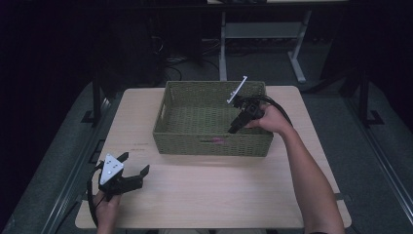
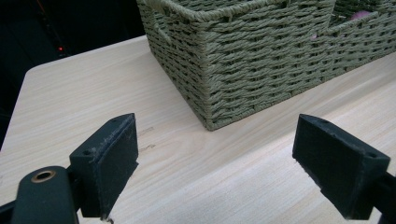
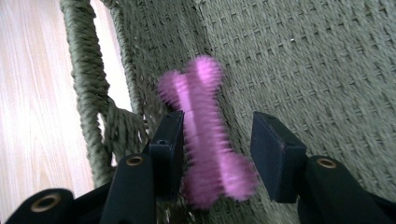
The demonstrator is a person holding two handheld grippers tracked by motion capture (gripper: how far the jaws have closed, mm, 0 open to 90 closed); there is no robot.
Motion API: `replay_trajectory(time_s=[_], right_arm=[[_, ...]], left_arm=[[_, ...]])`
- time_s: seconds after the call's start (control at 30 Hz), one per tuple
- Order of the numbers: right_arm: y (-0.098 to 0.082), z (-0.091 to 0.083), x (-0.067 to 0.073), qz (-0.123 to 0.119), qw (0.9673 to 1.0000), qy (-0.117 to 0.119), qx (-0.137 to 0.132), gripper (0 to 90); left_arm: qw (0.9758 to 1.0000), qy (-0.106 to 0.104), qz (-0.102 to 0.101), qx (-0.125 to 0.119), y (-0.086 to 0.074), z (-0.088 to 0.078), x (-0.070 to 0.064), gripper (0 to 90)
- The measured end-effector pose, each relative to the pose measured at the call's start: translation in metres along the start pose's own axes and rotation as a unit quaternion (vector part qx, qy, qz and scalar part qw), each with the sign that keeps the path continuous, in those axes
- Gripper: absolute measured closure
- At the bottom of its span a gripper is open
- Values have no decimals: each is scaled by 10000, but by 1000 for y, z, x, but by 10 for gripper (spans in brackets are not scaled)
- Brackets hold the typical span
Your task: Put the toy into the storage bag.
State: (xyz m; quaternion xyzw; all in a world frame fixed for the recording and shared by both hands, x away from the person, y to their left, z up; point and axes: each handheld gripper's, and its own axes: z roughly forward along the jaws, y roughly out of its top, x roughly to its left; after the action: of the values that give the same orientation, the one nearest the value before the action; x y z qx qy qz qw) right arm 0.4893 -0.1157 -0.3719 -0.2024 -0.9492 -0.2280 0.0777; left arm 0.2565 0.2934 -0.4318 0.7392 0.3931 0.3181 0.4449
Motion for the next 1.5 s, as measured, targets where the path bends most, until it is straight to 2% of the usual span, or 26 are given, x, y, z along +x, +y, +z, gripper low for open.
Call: replay_trajectory(time_s=[0.5,1.03,1.17,1.5], right_arm=[[-6,-5,3,29,9999,-94,-53,465],[-10,-23,9,80,9993,-284,-237,402],[-12,-31,13,115,9985,-414,-331,381],[-15,-45,23,73,9975,-536,-461,354]], left_arm=[[10000,-4,2,9,0,0,-1,139],[10000,-18,17,10,0,0,-2,139],[10000,-13,7,3,0,0,-2,139],[10000,-23,28,11,1,0,-2,138]])
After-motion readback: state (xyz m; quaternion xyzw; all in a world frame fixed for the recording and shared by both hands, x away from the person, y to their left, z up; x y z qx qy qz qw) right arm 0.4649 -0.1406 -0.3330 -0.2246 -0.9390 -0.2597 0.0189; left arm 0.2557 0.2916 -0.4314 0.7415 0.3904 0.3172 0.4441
